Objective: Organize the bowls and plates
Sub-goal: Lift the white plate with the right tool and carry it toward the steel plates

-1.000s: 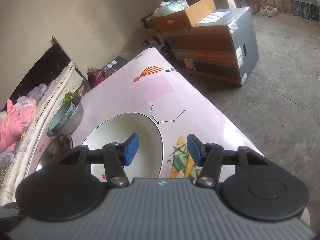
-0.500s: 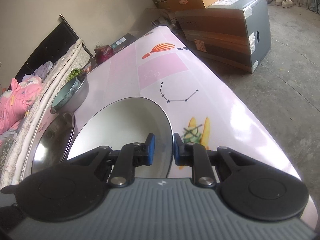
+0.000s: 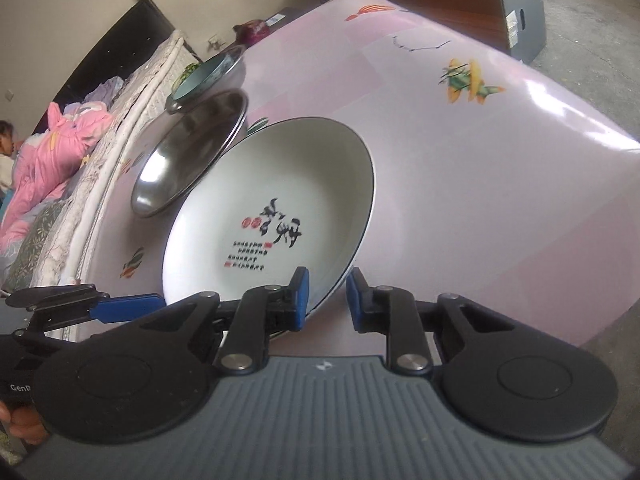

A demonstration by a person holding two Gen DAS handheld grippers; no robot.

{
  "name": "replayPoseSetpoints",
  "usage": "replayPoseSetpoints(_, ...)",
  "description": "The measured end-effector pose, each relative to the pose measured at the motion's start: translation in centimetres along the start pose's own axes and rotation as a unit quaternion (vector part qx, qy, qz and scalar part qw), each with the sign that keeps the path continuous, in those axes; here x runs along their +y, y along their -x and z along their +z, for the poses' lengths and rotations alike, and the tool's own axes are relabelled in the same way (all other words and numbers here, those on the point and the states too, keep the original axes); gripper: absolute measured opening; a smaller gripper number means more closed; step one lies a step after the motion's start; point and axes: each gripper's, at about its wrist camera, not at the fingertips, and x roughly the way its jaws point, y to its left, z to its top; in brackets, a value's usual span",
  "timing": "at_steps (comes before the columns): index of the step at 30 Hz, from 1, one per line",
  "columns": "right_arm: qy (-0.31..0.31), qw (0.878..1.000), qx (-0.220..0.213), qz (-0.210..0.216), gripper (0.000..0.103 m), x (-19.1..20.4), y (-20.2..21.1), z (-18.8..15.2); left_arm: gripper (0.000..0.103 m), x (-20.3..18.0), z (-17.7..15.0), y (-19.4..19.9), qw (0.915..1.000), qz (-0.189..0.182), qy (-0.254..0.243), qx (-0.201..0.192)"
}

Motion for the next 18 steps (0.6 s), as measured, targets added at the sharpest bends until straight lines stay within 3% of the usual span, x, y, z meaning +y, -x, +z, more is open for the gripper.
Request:
replayPoseSetpoints(2, -0.006, 1.000, 0.002, 0.012, 0.025, 1.2, -0.3, -0.7, 0.045, 0.5, -1.0, 0.1, 0.9997, 0.022, 0.011, 0.004)
replayPoseSetpoints(7, -0.035, 0.999, -0.010, 0.006, 0.025, 1.2, 0.8, -1.0, 0.049, 2.7, -1.7, 1.7, 0.9974, 0.027, 0.060, -0.028)
replayPoseSetpoints(14, -0.056, 0.997, -0.056, -0.009, 0.026, -0.1, 2.9, 1.6, 0.052, 3.9, -2.6, 4.8, 0.9898, 0.096, 0.077, -0.072)
replayPoseSetpoints(18, -0.048, 0.996, -0.074, -0.003, 0.034, 0.7, 3.4, 2.9, 0.052, 5.4, -4.7, 7.3, 0.9813, 0.133, 0.113, -0.081)
